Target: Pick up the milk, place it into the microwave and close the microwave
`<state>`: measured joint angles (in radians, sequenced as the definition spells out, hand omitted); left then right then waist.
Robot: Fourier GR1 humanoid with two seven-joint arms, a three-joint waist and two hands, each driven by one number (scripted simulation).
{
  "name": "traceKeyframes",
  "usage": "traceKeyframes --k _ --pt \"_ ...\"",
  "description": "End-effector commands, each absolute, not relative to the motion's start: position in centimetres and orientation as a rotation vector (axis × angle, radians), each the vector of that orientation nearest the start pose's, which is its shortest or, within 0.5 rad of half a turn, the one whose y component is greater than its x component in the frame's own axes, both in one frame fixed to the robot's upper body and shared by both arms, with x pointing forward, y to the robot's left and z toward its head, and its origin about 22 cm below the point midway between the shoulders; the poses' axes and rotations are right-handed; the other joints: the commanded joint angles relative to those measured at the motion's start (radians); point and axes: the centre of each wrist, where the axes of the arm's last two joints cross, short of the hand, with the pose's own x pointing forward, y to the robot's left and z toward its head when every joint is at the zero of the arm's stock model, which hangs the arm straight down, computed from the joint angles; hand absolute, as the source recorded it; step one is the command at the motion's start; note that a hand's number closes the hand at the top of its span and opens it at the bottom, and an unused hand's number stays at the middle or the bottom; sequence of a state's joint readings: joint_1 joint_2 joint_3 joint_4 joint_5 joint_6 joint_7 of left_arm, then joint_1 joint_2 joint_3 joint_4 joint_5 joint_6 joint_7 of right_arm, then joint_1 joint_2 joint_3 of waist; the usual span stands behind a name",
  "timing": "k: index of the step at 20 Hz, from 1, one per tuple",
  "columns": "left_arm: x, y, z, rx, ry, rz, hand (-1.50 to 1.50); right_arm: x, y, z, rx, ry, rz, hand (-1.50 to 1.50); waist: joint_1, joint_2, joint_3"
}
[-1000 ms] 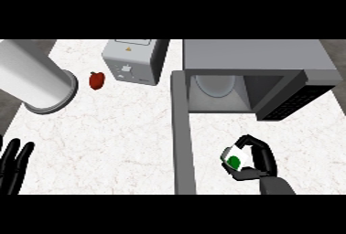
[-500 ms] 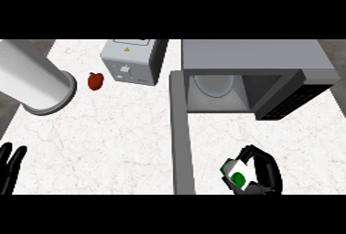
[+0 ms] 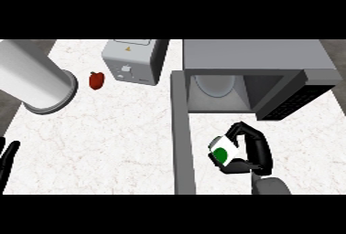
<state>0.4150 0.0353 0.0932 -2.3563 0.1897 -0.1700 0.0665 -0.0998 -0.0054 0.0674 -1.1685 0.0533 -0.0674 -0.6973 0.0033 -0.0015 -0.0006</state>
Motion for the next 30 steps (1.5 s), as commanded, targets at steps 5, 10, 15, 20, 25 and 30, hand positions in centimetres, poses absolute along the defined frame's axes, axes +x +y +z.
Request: traceKeyframes --k 5,10,15,20,25,30 --pt "13.4 28.8 10.4 0.025 -1.906 -0.002 -1.50 32.5 -16.6 -2.1 -0.217 -1.896 0.180 1.50 0.006 0.003 0.000" --pt "13.0 27.3 10.5 -0.022 -1.896 0.012 -1.50 37.1 -17.9 -1.9 -0.317 -1.836 0.209 1.50 0.018 0.007 0.001" --pt "11.8 28.3 11.5 -0.011 -1.907 -0.022 -1.50 40.6 -19.9 0.3 -0.411 -1.825 0.210 1.50 0.037 0.011 0.001" --pt "13.1 28.0 10.8 -0.047 -1.922 -0.057 -1.50 41.6 -22.0 0.2 -0.580 -1.768 0.221 1.50 0.063 0.025 0.002" --pt "13.4 27.9 11.0 -0.032 -1.935 -0.058 -1.50 42.4 -22.4 1.1 -0.814 -1.763 0.171 1.50 0.079 0.033 0.003" --pt "13.6 27.7 10.7 -0.028 -1.909 -0.095 -1.50 42.9 -24.2 1.9 -0.944 -1.756 0.384 -1.50 0.100 0.042 0.002"
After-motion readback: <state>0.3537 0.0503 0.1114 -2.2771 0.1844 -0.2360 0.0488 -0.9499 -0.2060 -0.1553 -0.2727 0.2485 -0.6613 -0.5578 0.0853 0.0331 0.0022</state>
